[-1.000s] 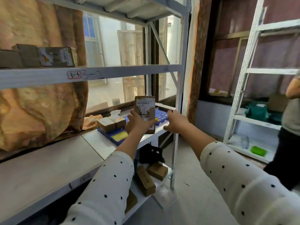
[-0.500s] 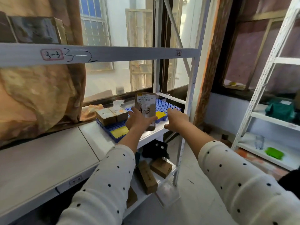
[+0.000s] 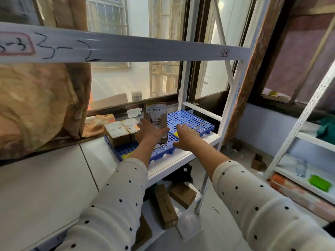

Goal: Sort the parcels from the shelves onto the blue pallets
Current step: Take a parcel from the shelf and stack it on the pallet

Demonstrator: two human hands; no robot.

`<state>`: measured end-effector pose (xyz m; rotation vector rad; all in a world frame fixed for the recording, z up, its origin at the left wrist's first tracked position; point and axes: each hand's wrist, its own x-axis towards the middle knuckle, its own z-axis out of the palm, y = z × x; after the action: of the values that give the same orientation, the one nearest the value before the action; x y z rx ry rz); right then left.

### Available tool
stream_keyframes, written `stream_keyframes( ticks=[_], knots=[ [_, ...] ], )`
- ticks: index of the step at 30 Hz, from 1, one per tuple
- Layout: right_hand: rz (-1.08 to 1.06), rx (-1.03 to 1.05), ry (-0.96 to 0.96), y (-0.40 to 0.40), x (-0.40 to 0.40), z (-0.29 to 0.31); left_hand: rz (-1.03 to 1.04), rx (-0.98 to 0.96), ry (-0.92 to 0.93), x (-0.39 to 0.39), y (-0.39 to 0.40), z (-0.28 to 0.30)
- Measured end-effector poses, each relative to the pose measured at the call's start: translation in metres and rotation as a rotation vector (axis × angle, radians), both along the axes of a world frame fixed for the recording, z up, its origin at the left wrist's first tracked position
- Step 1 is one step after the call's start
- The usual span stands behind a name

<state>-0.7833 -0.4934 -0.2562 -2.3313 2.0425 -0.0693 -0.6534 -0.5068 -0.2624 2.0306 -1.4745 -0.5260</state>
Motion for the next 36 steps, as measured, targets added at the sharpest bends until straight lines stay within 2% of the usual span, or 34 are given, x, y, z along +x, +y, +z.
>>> stream_keyframes(
  ticks=[7, 14, 17, 21, 26, 32, 36],
  knots=[
    [0.155, 0.051, -0.069, -0.048, 0.002, -0.011, 0.041, 0.035, 0.018, -0.005, -0.042, -0.01],
    [0.225, 0.097, -0.299, -0.113, 0.004, -0.014, 0.107, 0.054, 0.061, -0.015, -0.1, -0.017],
    [0.246, 0.115, -0.329, -0.146, -0.005, -0.015, 0.097, 0.04, 0.058, -0.019, -0.128, -0.023],
    [0.333, 0.168, -0.354, -0.189, -0.017, -0.022, 0.113, 0.052, -0.02, -0.019, -0.162, -0.035],
    [0.396, 0.246, -0.248, -0.236, -0.014, -0.035, 0.175, 0.066, -0.1, -0.013, -0.192, -0.047],
    [0.468, 0.401, -0.186, -0.276, 0.004, -0.055, 0.193, 0.209, -0.433, 0.003, -0.208, -0.054],
    [0.483, 0.478, -0.164, -0.301, 0.013, -0.061, 0.161, 0.267, -0.53, 0.01, -0.225, -0.053]
  ],
)
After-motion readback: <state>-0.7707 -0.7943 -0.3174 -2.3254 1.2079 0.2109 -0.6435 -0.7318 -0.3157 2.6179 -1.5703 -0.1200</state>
